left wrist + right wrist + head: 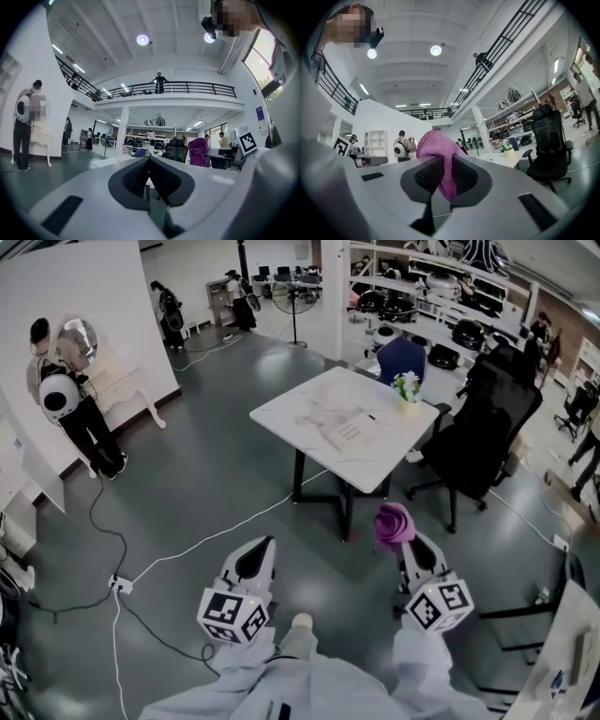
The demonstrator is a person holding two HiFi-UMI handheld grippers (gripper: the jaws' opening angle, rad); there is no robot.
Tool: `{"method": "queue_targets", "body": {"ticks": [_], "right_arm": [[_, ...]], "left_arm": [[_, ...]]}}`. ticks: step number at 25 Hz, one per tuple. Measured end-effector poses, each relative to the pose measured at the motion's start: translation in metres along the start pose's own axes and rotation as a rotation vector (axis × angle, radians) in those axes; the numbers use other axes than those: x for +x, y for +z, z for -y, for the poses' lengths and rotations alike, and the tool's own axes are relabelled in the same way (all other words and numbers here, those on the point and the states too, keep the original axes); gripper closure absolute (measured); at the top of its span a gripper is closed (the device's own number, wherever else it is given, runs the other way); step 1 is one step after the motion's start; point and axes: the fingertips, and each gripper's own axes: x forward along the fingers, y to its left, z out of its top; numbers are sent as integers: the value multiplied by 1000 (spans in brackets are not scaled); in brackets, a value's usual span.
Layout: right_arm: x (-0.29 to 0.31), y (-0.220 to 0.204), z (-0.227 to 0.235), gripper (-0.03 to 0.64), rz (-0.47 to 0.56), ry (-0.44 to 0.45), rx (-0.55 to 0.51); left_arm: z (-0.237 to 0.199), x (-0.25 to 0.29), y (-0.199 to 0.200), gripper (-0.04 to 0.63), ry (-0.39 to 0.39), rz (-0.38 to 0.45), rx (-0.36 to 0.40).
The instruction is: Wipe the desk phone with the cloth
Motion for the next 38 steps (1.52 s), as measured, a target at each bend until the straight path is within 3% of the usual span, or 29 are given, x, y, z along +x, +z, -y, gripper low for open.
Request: {"method": "queue_targets", "body": {"ticks": [8, 23, 38], "right_arm": [[48, -8, 31, 584, -13, -27, 16], [191, -32, 68, 585, -56, -81, 25], [262, -46, 97, 585, -86, -136, 1]], "left_arm": [[-25, 58, -8, 597, -27, -19, -11], [-120, 188, -18, 597, -103, -58, -41], [-163, 260, -29, 597, -163, -92, -55]]}}
